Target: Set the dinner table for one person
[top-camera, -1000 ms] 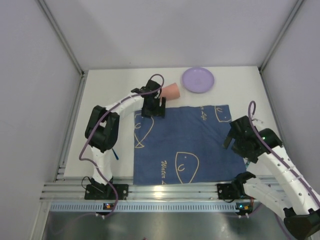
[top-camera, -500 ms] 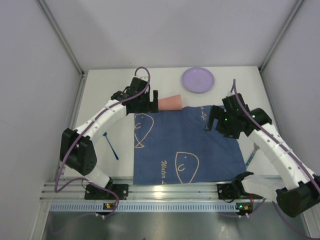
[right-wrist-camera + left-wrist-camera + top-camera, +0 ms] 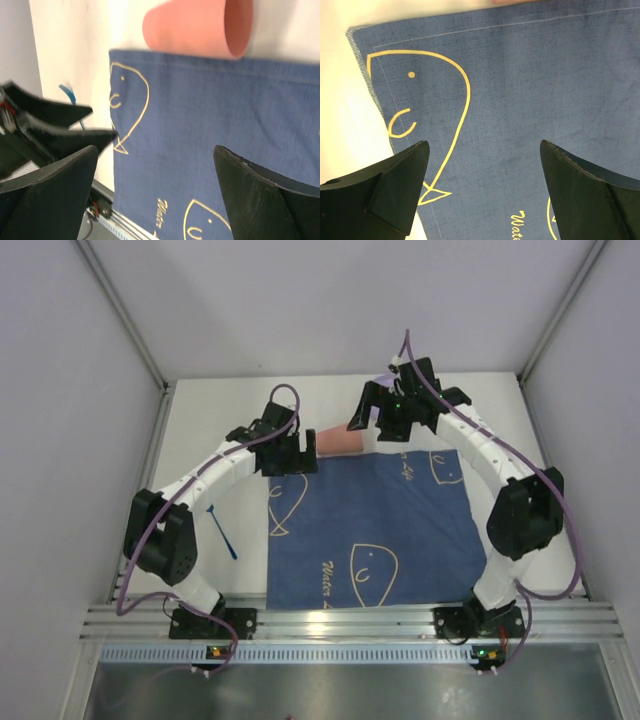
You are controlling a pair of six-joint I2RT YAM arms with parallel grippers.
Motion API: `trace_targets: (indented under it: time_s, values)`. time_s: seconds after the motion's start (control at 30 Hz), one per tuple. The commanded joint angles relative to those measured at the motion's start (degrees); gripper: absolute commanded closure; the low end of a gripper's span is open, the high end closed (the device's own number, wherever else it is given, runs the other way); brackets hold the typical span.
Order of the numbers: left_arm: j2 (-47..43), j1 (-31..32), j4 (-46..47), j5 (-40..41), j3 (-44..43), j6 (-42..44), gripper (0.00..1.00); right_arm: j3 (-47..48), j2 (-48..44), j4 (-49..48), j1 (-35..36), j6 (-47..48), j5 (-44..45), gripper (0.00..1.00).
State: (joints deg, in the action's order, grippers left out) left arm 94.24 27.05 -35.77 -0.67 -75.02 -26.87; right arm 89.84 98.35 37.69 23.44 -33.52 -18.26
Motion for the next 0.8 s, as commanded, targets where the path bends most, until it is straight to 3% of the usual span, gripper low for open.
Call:
trace_targets:
  time_s: [0.0, 0.37, 0.5, 0.6, 0.7, 0.73, 0.77]
  values:
    - [-3.62, -0.07, 3.16, -2.93, 2.51, -1.51, 0.03, 9.18, 5.96, -3.85, -1.73, 1.26, -2.65, 0.0]
    - [-6.52, -0.5, 4.92, -4.96, 5.15, -1.61, 0.03, 26.32, 27.85, -3.77, -3.32, -0.05, -4.15, 0.01]
    - [-5.38, -1.12, 5.27, -5.57, 4.19, -0.38, 0.03, 32.32, 34.45, -4.03, -3.4, -2.59, -6.25, 0.06]
    - [-4.33, -2.0, 4.75, -5.84, 3.05, 0.85, 0.03, 32.86, 36.56, -5.69, -3.23, -4.88, -7.75, 0.16]
    - [-3.71, -2.96, 3.95, -6.28, 1.73, 1.65, 0.03, 30.75, 35.78, -7.72, -2.61, -6.38, -8.8, 0.39]
    - [-3.53, -3.14, 3.78, -6.54, 1.46, 1.82, 0.03, 30.31, 34.99, -8.42, -2.35, -6.73, -8.9, 0.53]
    - [-3.36, -3.4, 3.69, -6.63, 1.29, 1.82, 0.03, 29.0, 34.38, -8.77, -2.35, -7.0, -9.07, 0.6]
